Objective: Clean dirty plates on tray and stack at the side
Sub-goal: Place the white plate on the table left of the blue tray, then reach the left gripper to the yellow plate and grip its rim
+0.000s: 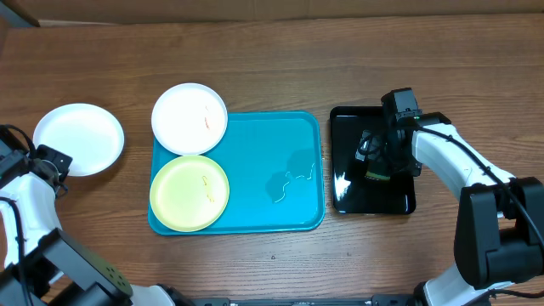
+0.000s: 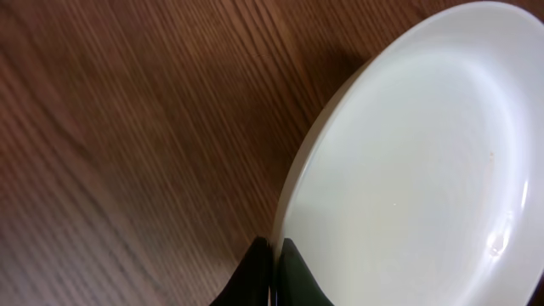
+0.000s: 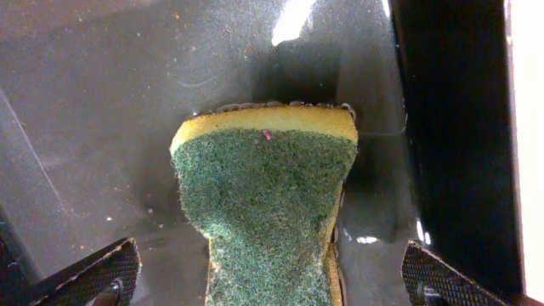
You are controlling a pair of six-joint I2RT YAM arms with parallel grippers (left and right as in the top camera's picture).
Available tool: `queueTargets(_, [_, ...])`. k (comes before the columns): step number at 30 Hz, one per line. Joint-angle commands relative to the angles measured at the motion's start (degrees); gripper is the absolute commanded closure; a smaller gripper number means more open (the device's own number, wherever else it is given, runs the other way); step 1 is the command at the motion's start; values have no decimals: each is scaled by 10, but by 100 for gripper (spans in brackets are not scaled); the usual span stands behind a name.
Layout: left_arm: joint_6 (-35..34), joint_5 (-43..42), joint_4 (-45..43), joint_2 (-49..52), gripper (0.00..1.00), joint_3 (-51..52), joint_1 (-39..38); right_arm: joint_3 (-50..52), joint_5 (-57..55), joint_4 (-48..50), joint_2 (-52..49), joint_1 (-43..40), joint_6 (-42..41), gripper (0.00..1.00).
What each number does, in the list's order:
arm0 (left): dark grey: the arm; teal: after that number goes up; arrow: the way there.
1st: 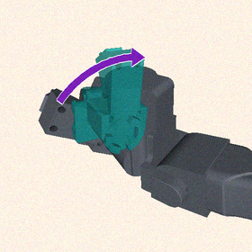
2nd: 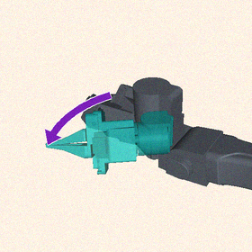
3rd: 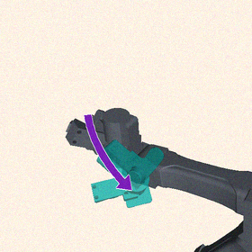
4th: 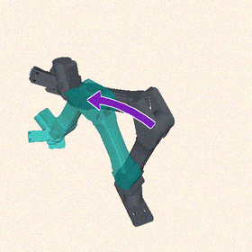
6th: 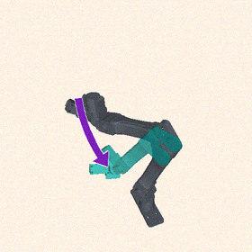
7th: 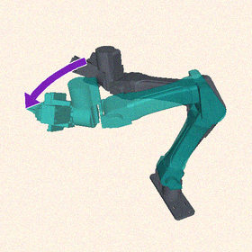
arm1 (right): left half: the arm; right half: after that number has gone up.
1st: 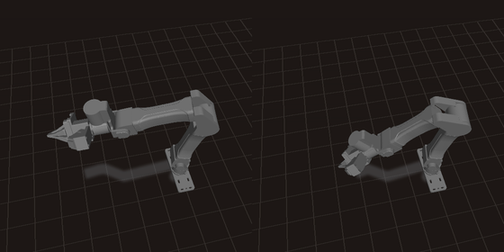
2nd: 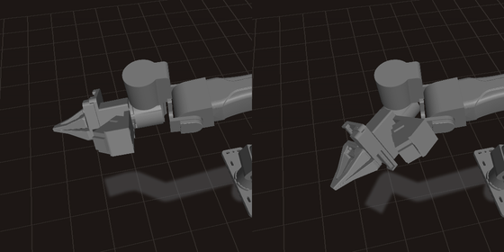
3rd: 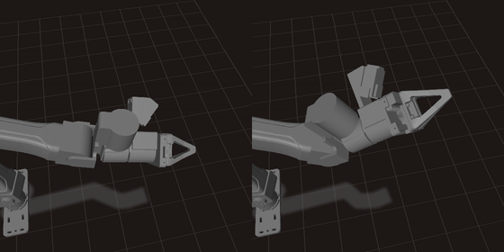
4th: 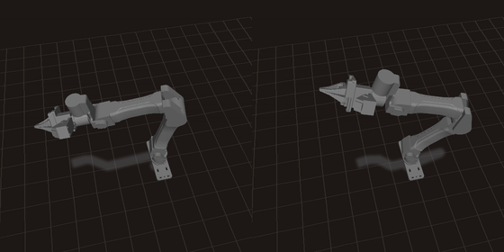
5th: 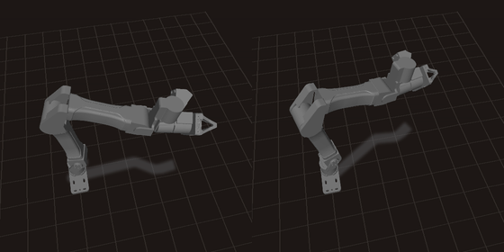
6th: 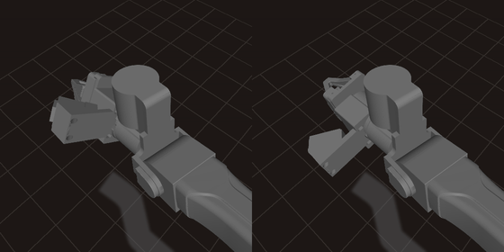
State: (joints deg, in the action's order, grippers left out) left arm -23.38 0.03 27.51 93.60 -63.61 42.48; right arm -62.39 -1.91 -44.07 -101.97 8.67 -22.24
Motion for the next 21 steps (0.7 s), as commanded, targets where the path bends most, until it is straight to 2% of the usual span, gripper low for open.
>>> queueTargets(1, [7,-27,-15,35,95,6,-2,5,-6,3,-3,-2,0,0])
queueTargets(6, [11,-32,-29,77,92,5,-2,5,-6,3,-3,-2,0,0])
queueTargets(7, [16,-35,-31,79,87,4,-3,5,-6,3,-3,-2,0,0])
queueTargets(8, [22,-40,-36,79,74,4,-3,5,-6,3,-3,-2,0,0])
queueTargets(10, [26,-48,-37,79,30,-2,-3,5,-6,3,-3,-2,0,0])
queueTargets(11, [27,-57,-28,79,18,-9,-3,5,-6,3,-3,-2,0,0])
queueTargets(12, [27,-70,-18,79,12,-16,-3,5,-6,3,-3,-2,0,0])
queueTargets(14, [30,-111,16,79,7,-39,-3,5,-6,3,-3,-2,0,0])
queueTargets(16, [33,-153,61,78,7,-68,-5,5,-6,3,-3,-2,0,0])
queueTargets(21, [68,-247,216,59,18,-149,-31,5,-6,3,-3,-2,0,0])
